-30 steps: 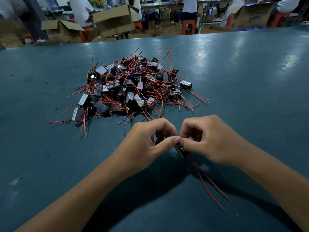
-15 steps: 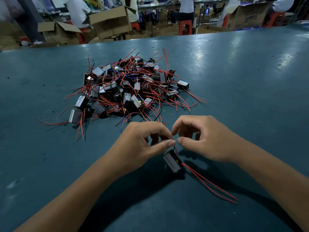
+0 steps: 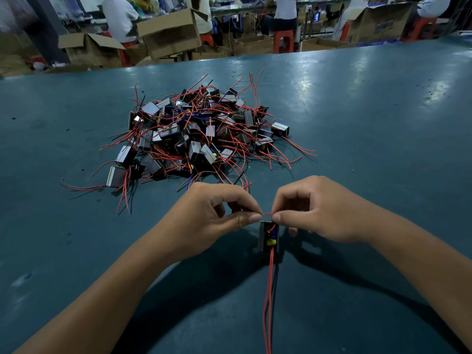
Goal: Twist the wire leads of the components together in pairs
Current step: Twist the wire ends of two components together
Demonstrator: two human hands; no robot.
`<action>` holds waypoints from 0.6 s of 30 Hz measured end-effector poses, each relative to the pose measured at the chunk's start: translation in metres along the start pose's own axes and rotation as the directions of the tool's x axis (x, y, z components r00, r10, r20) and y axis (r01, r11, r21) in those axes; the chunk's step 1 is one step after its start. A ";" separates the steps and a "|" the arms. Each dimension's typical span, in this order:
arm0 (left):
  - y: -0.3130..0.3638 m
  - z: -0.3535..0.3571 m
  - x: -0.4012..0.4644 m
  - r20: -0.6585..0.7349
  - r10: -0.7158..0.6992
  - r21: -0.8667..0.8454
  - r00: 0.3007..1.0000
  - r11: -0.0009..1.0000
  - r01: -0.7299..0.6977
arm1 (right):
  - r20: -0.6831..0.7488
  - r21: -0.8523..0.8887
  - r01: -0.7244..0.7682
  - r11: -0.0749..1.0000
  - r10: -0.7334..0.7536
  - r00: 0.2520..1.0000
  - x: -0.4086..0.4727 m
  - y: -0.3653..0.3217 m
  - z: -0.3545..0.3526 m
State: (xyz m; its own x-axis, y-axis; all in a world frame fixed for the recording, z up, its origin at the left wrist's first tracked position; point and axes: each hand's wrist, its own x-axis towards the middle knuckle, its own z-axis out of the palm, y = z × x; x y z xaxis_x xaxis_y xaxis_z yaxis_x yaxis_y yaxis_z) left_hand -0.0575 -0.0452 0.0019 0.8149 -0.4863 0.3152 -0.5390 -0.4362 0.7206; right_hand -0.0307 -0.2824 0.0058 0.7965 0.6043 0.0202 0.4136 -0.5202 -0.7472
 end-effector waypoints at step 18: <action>0.001 0.011 0.000 0.083 -0.021 0.016 0.996 1.000 0.020 | -0.323 -0.042 -0.102 0.994 0.083 0.943 0.005 0.005 0.012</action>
State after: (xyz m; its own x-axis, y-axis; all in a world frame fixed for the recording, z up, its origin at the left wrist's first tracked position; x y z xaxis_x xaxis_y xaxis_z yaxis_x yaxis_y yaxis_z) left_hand -0.0603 -0.0544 -0.0044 0.8056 -0.5381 0.2479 -0.5261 -0.4575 0.7168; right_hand -0.0300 -0.2742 -0.0060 0.9278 0.3314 0.1712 0.3481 -0.6043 -0.7167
